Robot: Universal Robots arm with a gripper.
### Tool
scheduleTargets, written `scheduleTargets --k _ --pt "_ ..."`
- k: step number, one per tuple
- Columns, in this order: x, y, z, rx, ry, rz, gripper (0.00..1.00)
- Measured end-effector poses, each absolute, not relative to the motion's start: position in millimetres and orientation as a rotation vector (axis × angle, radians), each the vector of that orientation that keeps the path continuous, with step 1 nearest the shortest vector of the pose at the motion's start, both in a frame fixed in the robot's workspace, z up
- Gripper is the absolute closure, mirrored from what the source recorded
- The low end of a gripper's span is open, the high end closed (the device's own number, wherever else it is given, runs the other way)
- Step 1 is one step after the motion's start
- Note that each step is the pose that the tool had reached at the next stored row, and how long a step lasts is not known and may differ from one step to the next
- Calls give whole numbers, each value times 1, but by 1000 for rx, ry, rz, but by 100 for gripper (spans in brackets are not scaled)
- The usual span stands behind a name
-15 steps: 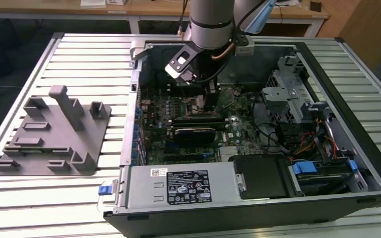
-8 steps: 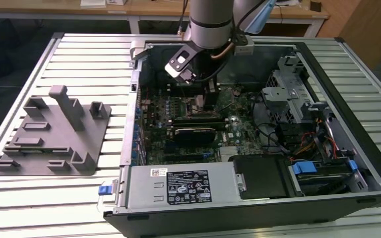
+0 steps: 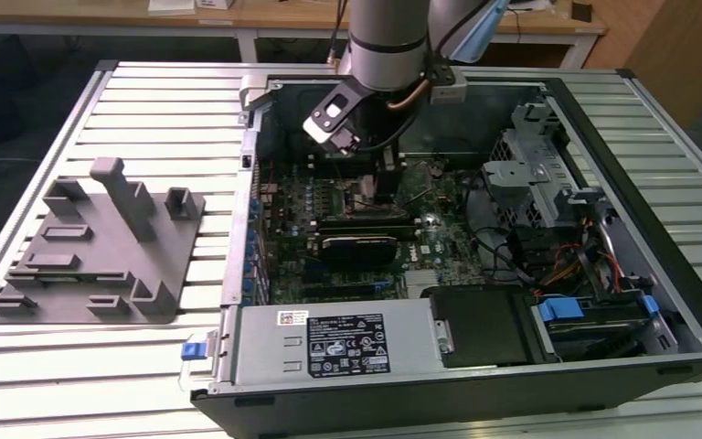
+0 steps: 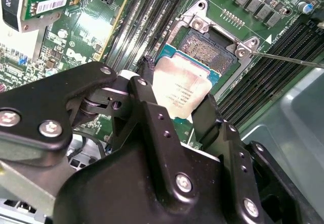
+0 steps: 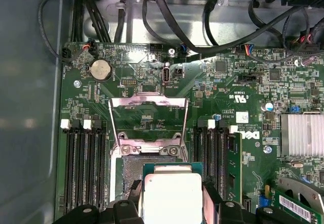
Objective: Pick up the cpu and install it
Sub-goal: 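Place the cpu into insertion slot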
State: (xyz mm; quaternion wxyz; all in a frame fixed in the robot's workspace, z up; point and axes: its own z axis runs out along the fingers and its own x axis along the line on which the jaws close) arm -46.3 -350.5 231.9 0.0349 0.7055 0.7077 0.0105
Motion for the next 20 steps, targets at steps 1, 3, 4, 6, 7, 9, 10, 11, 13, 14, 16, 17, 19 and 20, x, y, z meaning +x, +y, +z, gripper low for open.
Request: scheduleTargets --k 1,3,4,6,7,9,10,11,13,14,16,17,19,20 --pt "-46 -351 231 2173 2170 32 45" --pt "-46 -351 231 2184 2158 30 45" --pt "-46 -351 231 2189 2152 30 45" --pt "-46 -350 230 2194 2147 29 45" --pt "-46 -350 229 2194 2147 29 45" --pt "-46 -350 229 2194 2147 30 45" --pt "-46 -350 229 2194 2147 30 45" --pt "-46 -350 228 2195 2147 30 45" --pt "-46 -350 227 2195 2147 30 45" --pt "-46 -350 227 2195 2147 30 45" --pt "-46 -349 226 2195 2147 30 45" --pt "-46 -348 226 2195 2147 30 45" --pt "-46 -347 225 2195 2147 30 45" --pt "-46 -346 224 2195 2147 30 45"
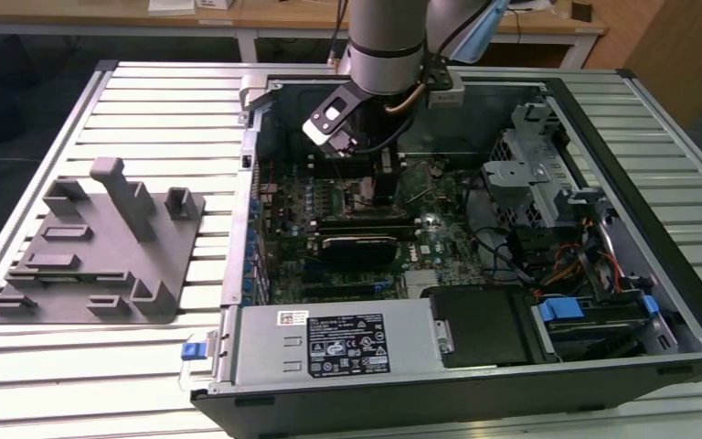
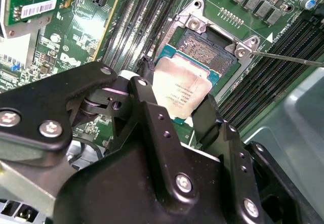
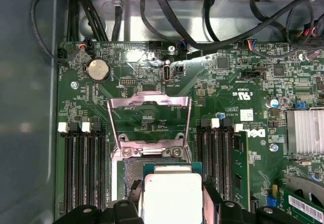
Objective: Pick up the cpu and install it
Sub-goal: 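Place the cpu into insertion slot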
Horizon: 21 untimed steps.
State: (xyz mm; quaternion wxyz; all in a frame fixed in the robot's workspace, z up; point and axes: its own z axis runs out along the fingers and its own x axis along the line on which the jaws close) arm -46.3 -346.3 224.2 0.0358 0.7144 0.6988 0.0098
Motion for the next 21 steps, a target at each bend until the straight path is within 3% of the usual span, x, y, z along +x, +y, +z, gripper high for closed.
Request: scheduleTargets --k 21 --pt "-47 -339 215 2167 2170 37 45"
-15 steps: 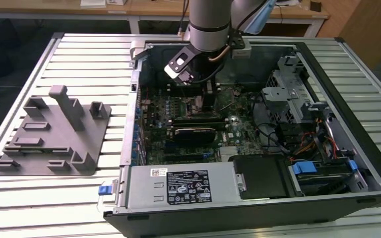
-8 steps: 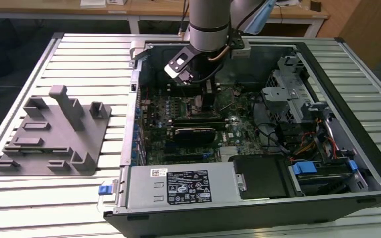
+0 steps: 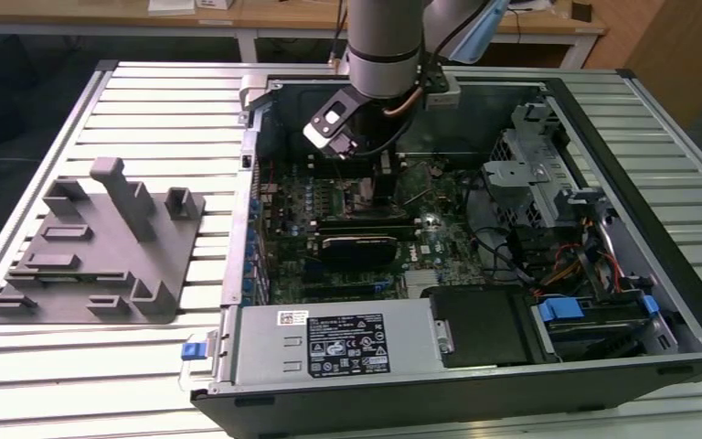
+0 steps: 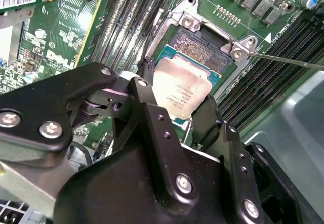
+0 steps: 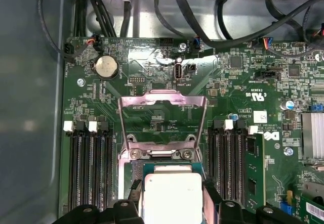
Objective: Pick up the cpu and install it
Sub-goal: 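Place the cpu into insertion slot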
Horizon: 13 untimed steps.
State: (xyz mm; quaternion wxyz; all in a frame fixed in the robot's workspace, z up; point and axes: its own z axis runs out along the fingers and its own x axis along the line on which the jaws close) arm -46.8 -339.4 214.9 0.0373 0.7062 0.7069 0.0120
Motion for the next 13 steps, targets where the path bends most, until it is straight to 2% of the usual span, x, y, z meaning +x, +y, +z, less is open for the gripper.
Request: scheduleTargets --k 13 --pt "-50 -336 209 2164 2173 37 45"
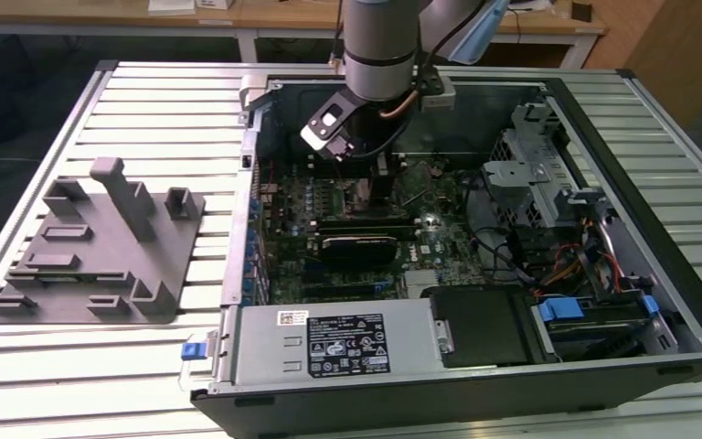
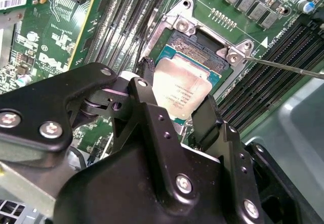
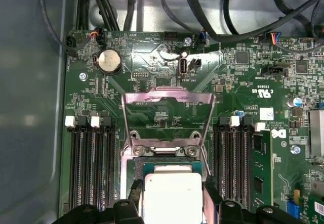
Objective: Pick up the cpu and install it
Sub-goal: 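Place the cpu into insertion slot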
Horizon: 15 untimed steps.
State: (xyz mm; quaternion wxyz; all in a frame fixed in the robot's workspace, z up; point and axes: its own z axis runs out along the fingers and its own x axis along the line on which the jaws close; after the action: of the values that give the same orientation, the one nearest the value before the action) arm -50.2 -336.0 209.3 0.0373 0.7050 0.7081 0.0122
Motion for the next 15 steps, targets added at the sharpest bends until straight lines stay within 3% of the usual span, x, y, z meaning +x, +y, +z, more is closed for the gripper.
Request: scheduleTargets --k 15 --pt "-53 -334 202 2164 2174 38 45"
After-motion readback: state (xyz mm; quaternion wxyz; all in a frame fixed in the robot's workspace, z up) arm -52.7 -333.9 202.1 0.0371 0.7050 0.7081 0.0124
